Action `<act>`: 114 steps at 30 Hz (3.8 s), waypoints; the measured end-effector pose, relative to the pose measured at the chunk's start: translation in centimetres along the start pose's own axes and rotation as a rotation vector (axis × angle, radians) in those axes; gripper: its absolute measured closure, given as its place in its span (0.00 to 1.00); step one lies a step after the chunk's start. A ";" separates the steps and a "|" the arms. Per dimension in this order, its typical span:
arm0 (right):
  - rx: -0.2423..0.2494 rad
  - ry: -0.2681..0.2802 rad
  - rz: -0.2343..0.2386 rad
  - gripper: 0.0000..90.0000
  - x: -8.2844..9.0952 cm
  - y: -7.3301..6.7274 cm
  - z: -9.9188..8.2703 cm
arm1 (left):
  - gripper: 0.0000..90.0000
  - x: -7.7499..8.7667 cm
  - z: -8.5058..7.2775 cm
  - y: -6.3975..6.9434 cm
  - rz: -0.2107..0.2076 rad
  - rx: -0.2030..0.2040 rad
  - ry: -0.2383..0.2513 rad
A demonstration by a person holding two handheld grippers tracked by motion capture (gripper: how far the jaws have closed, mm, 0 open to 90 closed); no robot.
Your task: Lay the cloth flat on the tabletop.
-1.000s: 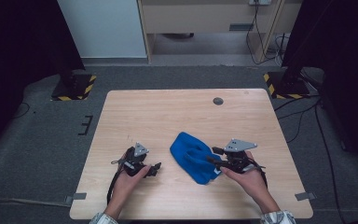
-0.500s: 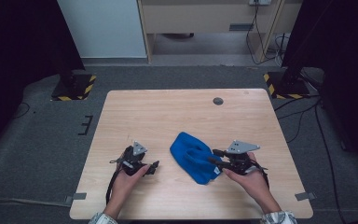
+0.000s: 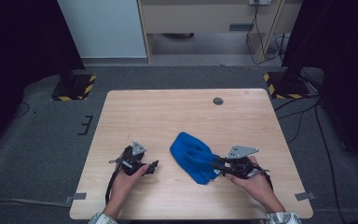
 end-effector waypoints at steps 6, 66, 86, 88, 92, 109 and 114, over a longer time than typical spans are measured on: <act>-0.033 0.133 0.006 0.99 0.9 0.4 1.8 | 0.19 0.0 0.1 0.2 -0.008 -0.006 0.002; -0.137 0.010 -0.406 0.99 3.6 7.3 -2.0 | 0.92 -3.7 4.5 7.0 -0.235 -0.074 0.086; -0.140 -0.058 -0.400 0.99 2.1 7.8 -2.6 | 0.93 -4.9 4.4 2.4 -0.090 0.014 0.034; -0.134 -0.057 -0.397 0.99 1.9 8.1 -2.8 | 0.91 -6.0 4.8 2.0 -0.080 0.018 0.048; -0.137 -0.061 -0.390 0.98 1.7 8.2 -2.9 | 0.86 -7.1 5.0 1.7 -0.082 0.024 0.053; -0.116 0.058 -0.422 0.54 2.2 7.8 -1.6 | 0.39 -4.0 5.5 2.9 -0.070 0.036 0.163; -0.124 0.088 -0.376 0.67 2.9 7.1 -1.5 | 0.37 -3.7 4.5 5.3 -0.105 -0.002 0.136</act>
Point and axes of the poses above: each handheld gripper's, and its own axes: x roughly backward along the jaws, z roughly out of its top, y roughly to its right, the point moved 3 cm from there along -x, roughly forward along the jaws, and after that the axes turned 14 degrees about y, right-handed, at the moved point
